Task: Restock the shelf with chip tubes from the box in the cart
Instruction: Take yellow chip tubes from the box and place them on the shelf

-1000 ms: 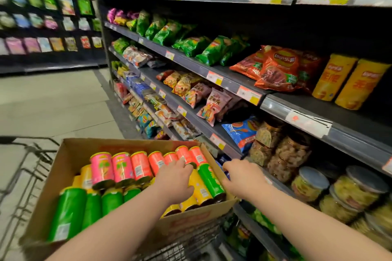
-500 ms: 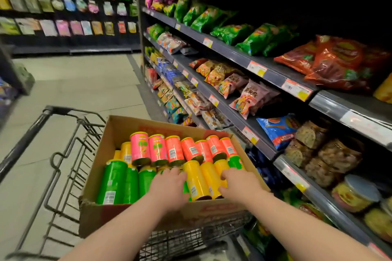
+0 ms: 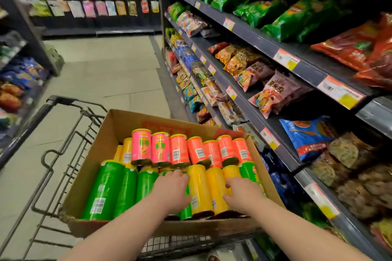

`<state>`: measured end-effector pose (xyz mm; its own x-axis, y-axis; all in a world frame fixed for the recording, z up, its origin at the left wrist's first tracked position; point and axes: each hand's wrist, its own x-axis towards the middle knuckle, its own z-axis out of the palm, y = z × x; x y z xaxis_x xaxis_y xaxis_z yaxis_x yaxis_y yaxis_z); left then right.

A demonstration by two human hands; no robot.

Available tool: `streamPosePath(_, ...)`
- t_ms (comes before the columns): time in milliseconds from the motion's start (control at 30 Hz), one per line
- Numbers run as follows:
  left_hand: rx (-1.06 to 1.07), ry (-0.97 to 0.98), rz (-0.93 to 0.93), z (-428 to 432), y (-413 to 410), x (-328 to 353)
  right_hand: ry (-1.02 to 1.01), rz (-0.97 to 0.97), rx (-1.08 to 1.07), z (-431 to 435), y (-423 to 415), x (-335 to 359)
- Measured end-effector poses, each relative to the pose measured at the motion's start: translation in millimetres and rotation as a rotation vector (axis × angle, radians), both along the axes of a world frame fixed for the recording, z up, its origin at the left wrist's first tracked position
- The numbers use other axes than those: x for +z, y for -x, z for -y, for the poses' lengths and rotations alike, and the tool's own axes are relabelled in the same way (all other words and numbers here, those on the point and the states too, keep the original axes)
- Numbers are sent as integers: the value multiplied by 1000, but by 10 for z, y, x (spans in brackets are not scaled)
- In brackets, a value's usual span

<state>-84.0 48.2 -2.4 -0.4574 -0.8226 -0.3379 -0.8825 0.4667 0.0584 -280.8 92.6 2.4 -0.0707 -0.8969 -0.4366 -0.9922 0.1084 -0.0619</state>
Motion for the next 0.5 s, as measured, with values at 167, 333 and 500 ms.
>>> streamPosePath(167, 18, -94, 44, 150, 270, -167, -84, 24, 24, 220, 238, -197)
streamPosePath(333, 97, -174, 68, 282, 398, -331, -170, 92, 7, 428, 331, -475)
streamPosePath(500, 229, -261, 56, 337, 471, -506, -244, 192, -32, 580, 356, -691)
